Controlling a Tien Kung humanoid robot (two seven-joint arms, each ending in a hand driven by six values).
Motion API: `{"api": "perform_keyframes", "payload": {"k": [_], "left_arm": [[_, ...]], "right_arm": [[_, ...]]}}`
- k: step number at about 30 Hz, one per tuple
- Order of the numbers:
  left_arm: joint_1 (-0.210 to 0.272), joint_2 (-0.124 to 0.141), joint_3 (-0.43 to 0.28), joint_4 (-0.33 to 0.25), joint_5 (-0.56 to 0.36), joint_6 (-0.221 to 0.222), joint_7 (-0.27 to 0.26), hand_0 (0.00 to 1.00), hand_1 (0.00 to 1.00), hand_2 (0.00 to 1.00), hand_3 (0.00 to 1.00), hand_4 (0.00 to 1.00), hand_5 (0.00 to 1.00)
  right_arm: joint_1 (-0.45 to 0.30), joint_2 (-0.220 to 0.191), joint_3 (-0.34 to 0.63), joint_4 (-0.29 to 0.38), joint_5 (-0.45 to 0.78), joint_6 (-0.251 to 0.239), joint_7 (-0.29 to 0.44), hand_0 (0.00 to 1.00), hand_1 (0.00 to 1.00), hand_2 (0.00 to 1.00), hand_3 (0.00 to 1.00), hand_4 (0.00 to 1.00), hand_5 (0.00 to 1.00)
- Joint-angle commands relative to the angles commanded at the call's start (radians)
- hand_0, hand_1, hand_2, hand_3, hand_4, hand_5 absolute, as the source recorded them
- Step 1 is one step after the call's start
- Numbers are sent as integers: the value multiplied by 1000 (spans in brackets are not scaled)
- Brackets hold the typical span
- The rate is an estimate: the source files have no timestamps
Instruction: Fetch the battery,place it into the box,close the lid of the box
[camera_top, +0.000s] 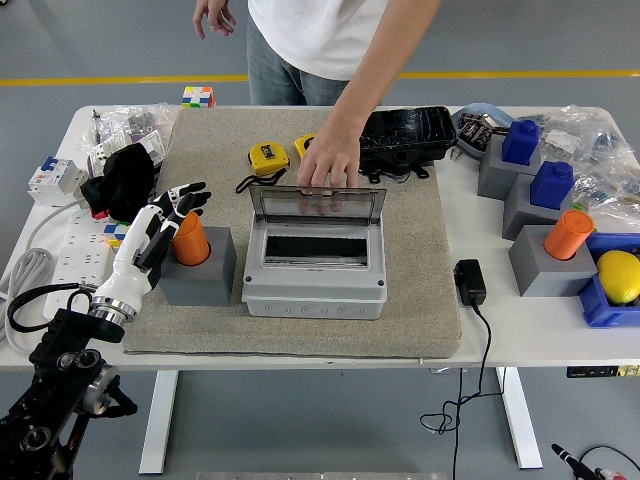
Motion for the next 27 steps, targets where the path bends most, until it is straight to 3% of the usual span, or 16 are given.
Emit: {"api": "perform_keyframes", "payload": {"k": [1,6,7,12,13,18,19,27], "left_arm": [[-1,0,0,-1,5,3,-1,682,722,651,707,998,618],[-2,0,3,-6,22,19,-1,682,722,651,707,998,618],[-2,0,3,-6,25,21,-1,560,646,576,647,998,470],[-2,0,7,-10,54,29,1,560,646,576,647,998,470],[-2,0,7,-10,58,30,1,538,625,555,635,998,364],[-2,-1,11,-10,74,29,5,538,625,555,635,998,364],[-2,-1,11,-10,77,29,5,657,685,583,655,998,334],[-3,-1,14,-5,107,48,9,657,677,586,653,998,326]], "right_arm": [[0,0,2,0,-1,0,0,866,793,773,850,998,998],[-1,0,11,0,-7,0,-1,866,793,773,850,998,998],[-1,0,13,0,-8,0,-1,866,793,773,848,998,998],[0,-1,14,0,-4,-1,1,866,793,773,848,998,998],[1,-2,12,0,-3,-1,1,865,793,773,849,998,998],[3,-3,14,0,-2,-1,2,865,793,773,849,998,998],[3,-3,15,0,-2,-1,2,866,793,774,849,998,998],[2,-4,24,0,-5,-2,3,866,793,774,849,998,998]]}}
